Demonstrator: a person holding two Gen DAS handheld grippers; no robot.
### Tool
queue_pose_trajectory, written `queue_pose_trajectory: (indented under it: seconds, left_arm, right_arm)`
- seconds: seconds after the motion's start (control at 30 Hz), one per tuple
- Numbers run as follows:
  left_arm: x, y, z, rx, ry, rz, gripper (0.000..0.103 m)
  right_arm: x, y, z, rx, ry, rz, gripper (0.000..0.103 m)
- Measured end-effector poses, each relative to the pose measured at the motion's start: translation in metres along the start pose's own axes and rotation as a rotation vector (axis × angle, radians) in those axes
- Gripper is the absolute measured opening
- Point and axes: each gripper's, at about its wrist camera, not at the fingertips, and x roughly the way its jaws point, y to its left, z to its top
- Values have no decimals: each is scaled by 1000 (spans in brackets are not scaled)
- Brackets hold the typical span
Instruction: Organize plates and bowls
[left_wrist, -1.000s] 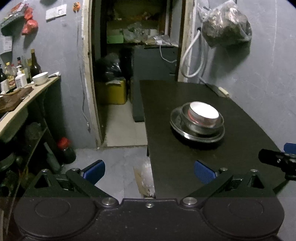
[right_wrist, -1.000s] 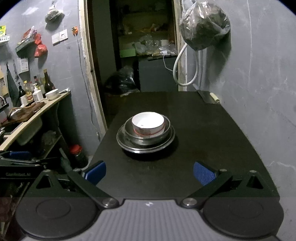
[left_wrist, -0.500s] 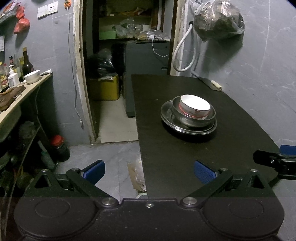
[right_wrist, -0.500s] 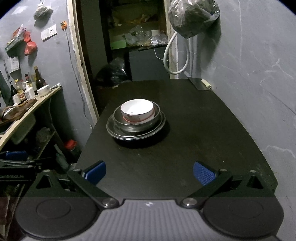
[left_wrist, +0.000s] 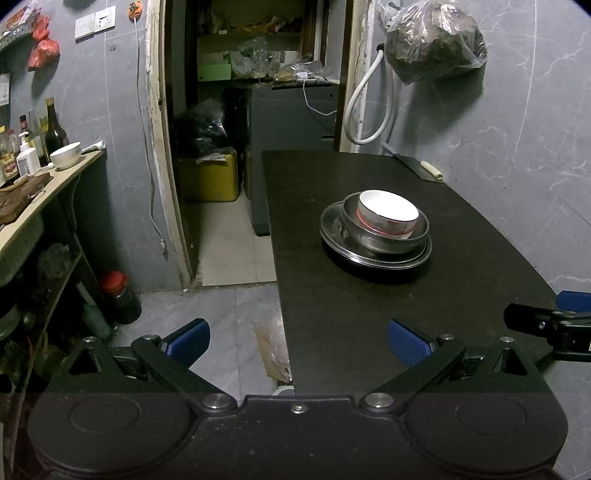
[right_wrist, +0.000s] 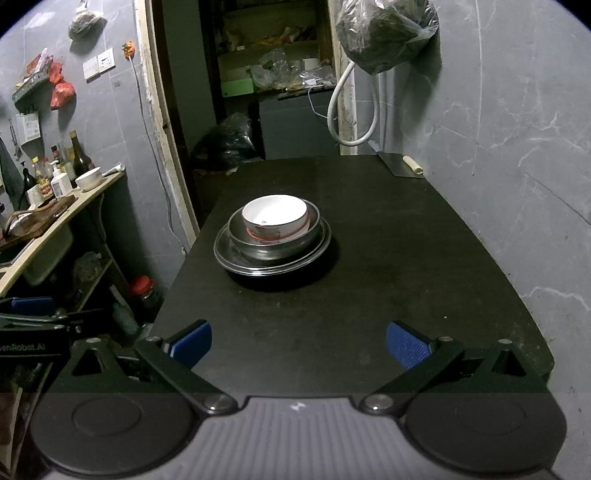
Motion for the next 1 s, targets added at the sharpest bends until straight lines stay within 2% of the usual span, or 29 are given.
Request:
queue_pose_trajectory:
  seconds: [1.0]
  left_arm:
    - [-1, -1, -1, -1, 4, -5, 102]
  right_arm:
    - [4, 1, -1, -3, 17, 1, 103]
